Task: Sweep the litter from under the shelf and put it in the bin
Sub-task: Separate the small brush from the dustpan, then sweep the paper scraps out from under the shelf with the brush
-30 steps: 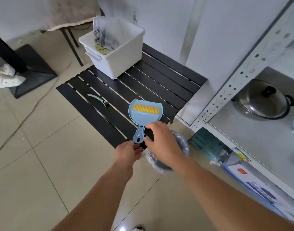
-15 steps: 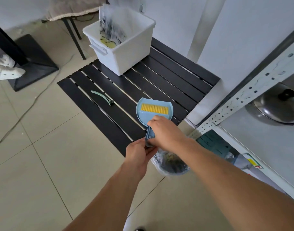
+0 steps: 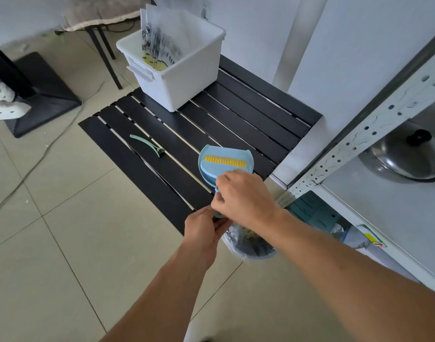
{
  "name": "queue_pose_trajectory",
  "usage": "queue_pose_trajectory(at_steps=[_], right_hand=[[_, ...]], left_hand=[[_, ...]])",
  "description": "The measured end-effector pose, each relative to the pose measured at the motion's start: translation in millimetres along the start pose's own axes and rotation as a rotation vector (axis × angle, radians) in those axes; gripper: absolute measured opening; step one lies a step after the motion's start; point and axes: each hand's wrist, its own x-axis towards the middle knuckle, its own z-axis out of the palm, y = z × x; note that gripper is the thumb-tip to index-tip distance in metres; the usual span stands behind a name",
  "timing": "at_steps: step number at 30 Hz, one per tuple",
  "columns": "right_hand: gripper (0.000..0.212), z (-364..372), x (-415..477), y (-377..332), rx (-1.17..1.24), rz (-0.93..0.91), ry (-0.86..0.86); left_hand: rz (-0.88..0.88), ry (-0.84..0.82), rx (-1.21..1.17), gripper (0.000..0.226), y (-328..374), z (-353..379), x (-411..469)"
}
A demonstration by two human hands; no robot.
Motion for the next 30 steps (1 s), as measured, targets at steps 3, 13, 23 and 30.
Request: queue_pose_trajectory(at_steps=[3, 13, 23, 30], right_hand=[[0.019, -1, -11, 3, 0.019, 0.093, 0.214], [0.014, -62, -163, -8, 0.619, 0.414, 0.71], [0.017, -50, -317, 48, 0.709, 0.515, 0.522], [0.015, -1, -434, 103, 0.615, 0.572, 0.447]], left_hand=[[-0.019, 0.036, 0.013, 0.023, 2, 1, -5], [0.271, 0.054, 0.229, 0.027, -33, 20, -85], [-0.057, -0.441, 0.022, 0.054, -175, 94, -118], [-0.162, -0.433, 0.202, 0.034, -305, 132, -115]])
